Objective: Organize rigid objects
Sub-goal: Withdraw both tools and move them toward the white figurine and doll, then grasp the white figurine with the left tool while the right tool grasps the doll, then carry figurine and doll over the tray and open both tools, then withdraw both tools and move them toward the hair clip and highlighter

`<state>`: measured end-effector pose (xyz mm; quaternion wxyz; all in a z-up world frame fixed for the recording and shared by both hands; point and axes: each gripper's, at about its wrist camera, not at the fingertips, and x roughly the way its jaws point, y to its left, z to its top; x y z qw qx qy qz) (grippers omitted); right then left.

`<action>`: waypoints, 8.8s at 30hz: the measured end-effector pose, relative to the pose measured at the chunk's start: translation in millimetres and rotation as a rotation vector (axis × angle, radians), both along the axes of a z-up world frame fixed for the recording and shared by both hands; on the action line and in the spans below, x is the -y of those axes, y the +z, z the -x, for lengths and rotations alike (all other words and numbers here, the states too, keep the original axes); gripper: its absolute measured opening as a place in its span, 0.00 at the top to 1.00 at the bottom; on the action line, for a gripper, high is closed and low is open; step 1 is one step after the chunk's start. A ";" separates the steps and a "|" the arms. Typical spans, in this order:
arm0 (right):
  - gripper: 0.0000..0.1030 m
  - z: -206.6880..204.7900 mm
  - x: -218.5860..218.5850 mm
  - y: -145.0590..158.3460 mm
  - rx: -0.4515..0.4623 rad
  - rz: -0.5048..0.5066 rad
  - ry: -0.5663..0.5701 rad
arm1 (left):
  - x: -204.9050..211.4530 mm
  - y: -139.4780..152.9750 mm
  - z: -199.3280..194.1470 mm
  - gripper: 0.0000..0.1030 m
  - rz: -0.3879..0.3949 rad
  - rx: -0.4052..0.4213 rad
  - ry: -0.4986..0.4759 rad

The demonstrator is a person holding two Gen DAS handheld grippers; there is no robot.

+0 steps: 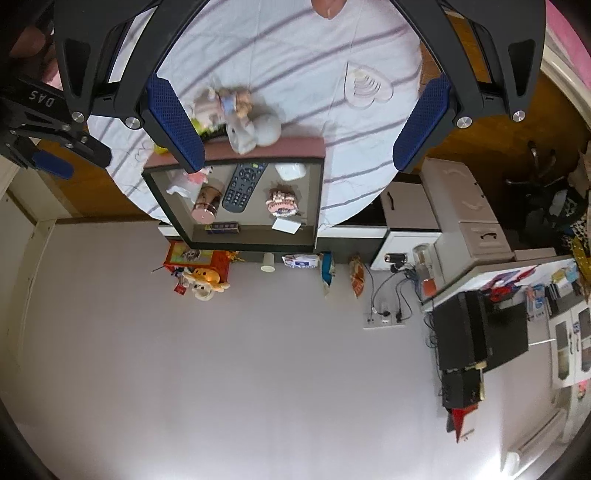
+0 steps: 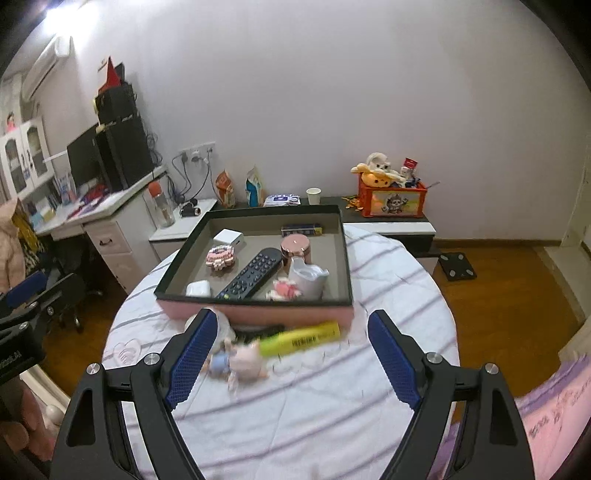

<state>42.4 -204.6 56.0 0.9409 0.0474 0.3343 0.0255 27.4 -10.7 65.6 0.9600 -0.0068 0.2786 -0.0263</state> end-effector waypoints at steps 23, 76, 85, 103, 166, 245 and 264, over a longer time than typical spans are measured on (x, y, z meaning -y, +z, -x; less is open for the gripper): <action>0.17 103.9 0.2 -24.8 -0.021 -0.009 -0.011 | 11.2 -30.4 101.1 0.00 0.012 -0.020 0.014; 0.36 -84.1 -76.3 -138.8 -0.317 -0.051 0.288 | -30.4 -126.6 -40.1 0.00 0.026 -0.257 0.099; 0.41 -79.0 -70.4 -136.3 -0.319 -0.098 0.308 | -21.2 -125.5 -40.0 0.00 0.018 -0.252 0.078; 0.41 -52.9 -7.8 -116.6 -0.277 -0.104 0.182 | 38.5 -129.1 -81.9 0.00 0.066 -0.287 -0.055; 0.41 -262.1 -2.6 -52.2 -0.250 -0.032 0.141 | 47.1 -68.9 -282.2 0.29 -0.021 -0.280 -0.125; 0.18 17.2 -2.9 -41.9 -0.172 0.000 0.078 | 14.8 -38.5 19.8 0.00 0.008 -0.152 -0.033; 0.18 -95.3 2.4 -117.8 -0.317 -0.105 -0.095 | 23.1 -105.8 -48.5 0.00 0.007 -0.303 -0.044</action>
